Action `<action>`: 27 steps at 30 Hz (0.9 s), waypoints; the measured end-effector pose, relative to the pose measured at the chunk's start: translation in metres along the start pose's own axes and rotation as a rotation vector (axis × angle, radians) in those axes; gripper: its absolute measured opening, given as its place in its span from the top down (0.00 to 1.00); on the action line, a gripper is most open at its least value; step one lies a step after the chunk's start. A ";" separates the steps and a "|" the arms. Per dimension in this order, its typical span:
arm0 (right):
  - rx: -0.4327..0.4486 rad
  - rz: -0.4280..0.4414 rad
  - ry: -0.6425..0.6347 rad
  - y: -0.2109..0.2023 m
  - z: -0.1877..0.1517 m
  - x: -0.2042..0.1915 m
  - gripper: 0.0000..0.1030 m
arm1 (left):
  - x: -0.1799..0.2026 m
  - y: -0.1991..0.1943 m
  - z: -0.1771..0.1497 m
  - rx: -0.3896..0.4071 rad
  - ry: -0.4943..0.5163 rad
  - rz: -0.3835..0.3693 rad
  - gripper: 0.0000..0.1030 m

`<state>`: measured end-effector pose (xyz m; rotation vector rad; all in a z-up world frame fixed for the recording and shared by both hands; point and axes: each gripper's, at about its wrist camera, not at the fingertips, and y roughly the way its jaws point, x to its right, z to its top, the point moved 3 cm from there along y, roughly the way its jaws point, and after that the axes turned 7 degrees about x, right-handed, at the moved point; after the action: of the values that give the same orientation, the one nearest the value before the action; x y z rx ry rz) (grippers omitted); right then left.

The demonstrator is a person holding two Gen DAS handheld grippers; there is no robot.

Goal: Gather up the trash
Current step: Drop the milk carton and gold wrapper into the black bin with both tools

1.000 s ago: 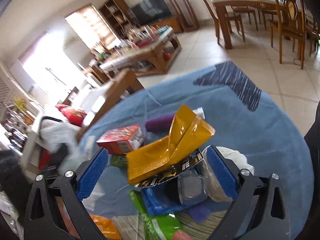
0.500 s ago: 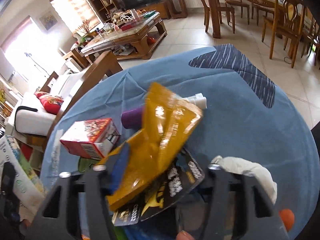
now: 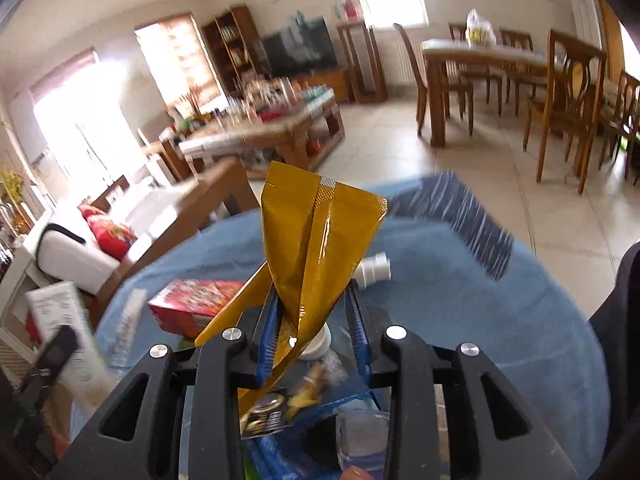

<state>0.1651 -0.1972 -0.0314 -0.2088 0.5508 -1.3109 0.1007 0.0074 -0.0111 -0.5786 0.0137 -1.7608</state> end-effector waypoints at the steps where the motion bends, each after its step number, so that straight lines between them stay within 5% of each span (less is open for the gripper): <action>1: 0.028 0.011 -0.010 -0.010 0.002 -0.003 0.69 | 0.000 0.001 0.000 0.002 0.005 -0.002 0.50; 15: 0.155 0.144 -0.042 -0.095 -0.002 0.008 0.69 | 0.051 -0.012 -0.002 0.025 0.160 -0.075 0.50; 27: 0.222 0.053 0.036 -0.141 -0.008 0.092 0.69 | 0.147 -0.008 -0.004 -0.014 0.291 -0.190 0.50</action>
<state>0.0546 -0.3196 0.0000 0.0125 0.4340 -1.3154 0.0687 -0.1265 0.0425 -0.3373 0.1784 -2.0192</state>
